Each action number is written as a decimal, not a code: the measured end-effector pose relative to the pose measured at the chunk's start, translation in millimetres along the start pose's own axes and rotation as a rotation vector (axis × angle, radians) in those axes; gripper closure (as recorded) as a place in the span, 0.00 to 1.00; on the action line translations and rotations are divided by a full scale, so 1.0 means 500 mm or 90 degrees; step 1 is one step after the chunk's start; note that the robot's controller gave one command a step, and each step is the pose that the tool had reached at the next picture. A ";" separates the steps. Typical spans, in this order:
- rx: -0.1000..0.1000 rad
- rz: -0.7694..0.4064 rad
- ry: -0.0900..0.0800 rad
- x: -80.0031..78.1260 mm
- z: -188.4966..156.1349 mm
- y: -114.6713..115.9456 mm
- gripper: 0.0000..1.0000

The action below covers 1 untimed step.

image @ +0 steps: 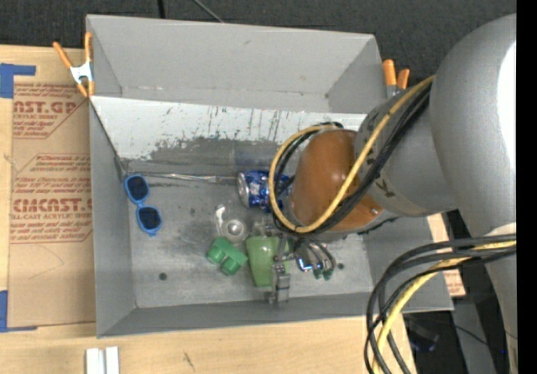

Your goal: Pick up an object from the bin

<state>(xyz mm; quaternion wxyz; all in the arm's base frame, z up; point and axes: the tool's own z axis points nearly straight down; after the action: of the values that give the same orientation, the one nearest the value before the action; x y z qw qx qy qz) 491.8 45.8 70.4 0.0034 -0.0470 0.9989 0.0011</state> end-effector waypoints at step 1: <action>0.000 0.000 0.003 0.000 -0.003 -0.002 1.00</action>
Offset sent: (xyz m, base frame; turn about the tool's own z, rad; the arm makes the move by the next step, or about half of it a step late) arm 0.0000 0.0000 0.0000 0.0000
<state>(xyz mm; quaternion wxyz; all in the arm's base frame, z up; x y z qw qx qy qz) 492.1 45.0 71.7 0.0014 -0.0469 0.9989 0.0007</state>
